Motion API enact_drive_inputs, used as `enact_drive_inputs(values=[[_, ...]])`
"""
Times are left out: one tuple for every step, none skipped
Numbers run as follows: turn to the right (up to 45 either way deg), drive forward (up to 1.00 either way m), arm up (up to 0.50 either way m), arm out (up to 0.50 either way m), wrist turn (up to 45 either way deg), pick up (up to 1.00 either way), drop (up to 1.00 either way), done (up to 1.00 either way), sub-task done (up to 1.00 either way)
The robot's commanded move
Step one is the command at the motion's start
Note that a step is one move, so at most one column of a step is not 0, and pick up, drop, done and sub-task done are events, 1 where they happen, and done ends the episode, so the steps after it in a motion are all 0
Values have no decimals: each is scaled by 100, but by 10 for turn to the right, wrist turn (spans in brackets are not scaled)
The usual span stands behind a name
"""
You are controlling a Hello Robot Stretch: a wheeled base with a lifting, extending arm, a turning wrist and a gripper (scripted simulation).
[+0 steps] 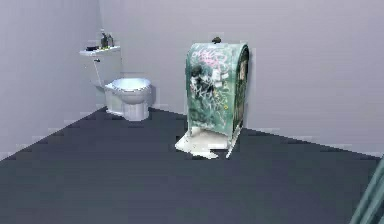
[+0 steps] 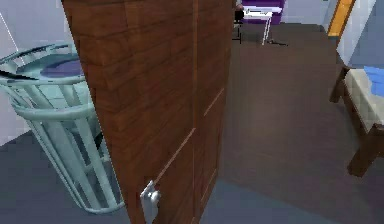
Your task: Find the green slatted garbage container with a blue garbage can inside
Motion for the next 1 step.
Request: enact_drive_inputs(values=[[210, 0, 0, 0, 0, 0, 0, 0, 0]])
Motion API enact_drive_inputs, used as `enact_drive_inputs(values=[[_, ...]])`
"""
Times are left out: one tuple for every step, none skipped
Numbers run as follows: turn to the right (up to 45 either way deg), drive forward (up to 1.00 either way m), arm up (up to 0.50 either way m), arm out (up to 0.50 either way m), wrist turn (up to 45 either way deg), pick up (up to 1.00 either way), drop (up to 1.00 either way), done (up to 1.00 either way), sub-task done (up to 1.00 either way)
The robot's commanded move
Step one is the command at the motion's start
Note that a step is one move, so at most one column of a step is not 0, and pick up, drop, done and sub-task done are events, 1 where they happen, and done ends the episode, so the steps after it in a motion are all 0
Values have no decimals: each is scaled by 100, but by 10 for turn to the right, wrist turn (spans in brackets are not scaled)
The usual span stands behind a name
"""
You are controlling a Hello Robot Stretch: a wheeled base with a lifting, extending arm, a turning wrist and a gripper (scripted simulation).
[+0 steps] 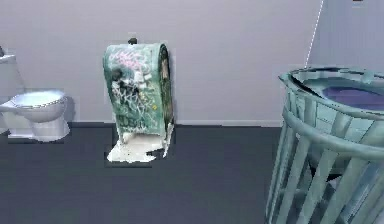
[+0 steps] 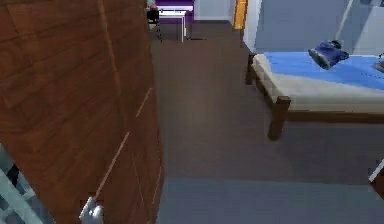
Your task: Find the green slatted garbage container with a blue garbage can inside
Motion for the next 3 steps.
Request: enact_drive_inputs(values=[[0, 30, 0, 0, 0, 0, 0, 0, 0], [450, 0, 0, 0, 0, 0, 0, 0, 0], [0, 0, 0, 0, 0, 0, 0, 100, 0]])
